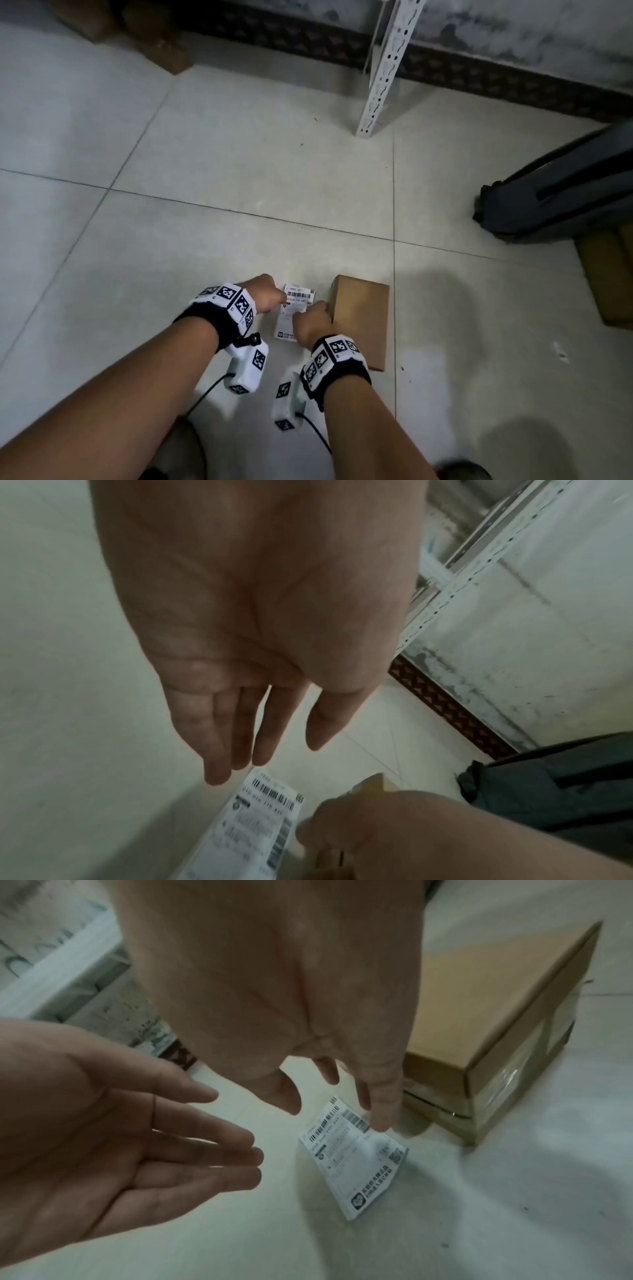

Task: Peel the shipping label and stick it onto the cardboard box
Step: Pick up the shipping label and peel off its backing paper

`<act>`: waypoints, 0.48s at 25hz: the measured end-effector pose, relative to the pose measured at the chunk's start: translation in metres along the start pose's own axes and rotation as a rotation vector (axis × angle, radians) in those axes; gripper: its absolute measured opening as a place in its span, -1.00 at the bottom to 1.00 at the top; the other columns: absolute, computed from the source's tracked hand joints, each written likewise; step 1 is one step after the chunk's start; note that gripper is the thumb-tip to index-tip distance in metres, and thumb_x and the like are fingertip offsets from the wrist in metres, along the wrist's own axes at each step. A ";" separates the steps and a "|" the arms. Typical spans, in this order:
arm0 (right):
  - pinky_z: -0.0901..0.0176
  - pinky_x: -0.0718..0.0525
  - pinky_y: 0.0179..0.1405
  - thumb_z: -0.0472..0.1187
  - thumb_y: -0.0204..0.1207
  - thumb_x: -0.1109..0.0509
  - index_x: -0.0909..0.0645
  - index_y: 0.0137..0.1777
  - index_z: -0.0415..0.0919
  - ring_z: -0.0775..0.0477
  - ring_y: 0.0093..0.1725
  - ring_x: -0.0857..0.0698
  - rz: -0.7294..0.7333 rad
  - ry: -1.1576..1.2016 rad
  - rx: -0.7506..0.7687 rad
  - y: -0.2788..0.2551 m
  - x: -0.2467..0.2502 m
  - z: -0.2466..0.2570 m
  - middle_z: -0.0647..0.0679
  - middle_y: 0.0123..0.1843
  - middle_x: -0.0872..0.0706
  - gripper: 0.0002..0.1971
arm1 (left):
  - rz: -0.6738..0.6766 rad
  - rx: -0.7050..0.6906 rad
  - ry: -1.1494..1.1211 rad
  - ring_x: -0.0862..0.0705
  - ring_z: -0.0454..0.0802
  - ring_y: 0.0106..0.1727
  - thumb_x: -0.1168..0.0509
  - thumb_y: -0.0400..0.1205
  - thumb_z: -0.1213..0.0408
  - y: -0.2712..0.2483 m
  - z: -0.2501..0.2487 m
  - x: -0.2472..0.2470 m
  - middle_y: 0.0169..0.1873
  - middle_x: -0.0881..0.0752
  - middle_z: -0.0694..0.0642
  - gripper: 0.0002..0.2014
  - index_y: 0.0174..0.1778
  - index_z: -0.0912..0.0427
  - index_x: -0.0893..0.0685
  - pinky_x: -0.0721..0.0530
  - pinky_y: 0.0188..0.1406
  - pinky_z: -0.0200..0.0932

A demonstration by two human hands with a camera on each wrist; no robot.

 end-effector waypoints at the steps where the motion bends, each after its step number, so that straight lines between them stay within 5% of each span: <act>1: -0.05 -0.59 0.47 -0.21 0.73 -0.25 -0.23 0.61 -0.39 -0.37 0.56 -0.56 -0.018 0.015 -0.009 0.007 -0.003 -0.001 -0.35 0.61 -0.51 -0.48 | -0.010 0.006 -0.030 -0.71 0.19 -0.10 -0.31 0.48 0.17 0.011 0.006 -0.004 -0.28 -0.70 0.21 -0.79 -0.26 0.29 -0.65 -0.73 0.03 -0.01; 3: -0.06 -0.61 0.42 -0.21 0.71 -0.30 -0.30 0.59 -0.41 -0.36 0.51 -0.60 -0.056 0.009 -0.021 0.021 -0.007 -0.005 -0.35 0.56 -0.56 -0.48 | -0.020 0.057 -0.102 -0.74 0.22 0.03 -0.31 0.56 0.18 0.030 0.021 -0.015 -0.05 -0.77 0.29 -0.66 0.02 0.42 -0.73 -0.74 0.22 0.11; 5: -0.04 -0.60 0.35 -0.17 0.69 -0.34 -0.40 0.57 -0.39 -0.33 0.45 -0.63 -0.074 0.043 -0.030 0.033 -0.013 -0.012 -0.32 0.49 -0.61 -0.49 | 0.036 0.103 -0.233 -0.75 0.24 0.01 -0.37 0.51 0.11 0.037 0.031 -0.034 -0.04 -0.79 0.32 -0.55 0.16 0.42 -0.73 -0.74 0.09 0.04; 8: 0.07 -0.57 0.05 -0.13 0.68 -0.34 -0.46 0.52 -0.38 -0.29 0.39 -0.69 -0.064 0.004 -0.073 0.047 -0.026 -0.022 -0.30 0.44 -0.66 -0.51 | 0.109 0.169 -0.373 -0.69 0.15 -0.15 -0.48 0.30 -0.04 0.037 0.036 -0.055 -0.20 -0.75 0.30 -0.44 0.09 0.30 -0.74 -0.60 -0.08 -0.11; 10: 0.13 -0.55 -0.04 -0.14 0.68 -0.34 -0.44 0.49 -0.42 -0.27 0.36 -0.74 -0.057 -0.015 -0.088 0.056 -0.030 -0.025 -0.31 0.43 -0.69 -0.52 | 0.098 0.167 -0.414 -0.69 0.15 -0.12 -0.47 0.26 -0.03 0.038 0.036 -0.059 -0.11 -0.76 0.41 -0.46 0.06 0.26 -0.74 -0.62 -0.05 -0.10; 12: 0.09 -0.64 -0.05 -0.14 0.64 -0.38 -0.46 0.46 -0.42 -0.29 0.32 -0.78 -0.070 0.034 -0.118 0.061 -0.029 -0.026 -0.33 0.39 -0.73 -0.51 | 0.076 0.158 -0.440 -0.73 0.17 -0.04 -0.45 0.32 0.07 0.040 0.037 -0.059 -0.10 -0.79 0.31 -0.56 0.03 0.27 -0.74 -0.67 0.13 -0.04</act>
Point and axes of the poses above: each hand's wrist, its own y-axis towards the middle knuckle, its own x-axis out of the back of the hand, z = x × y, the point moved 7 cm from there along y, towards the middle knuckle
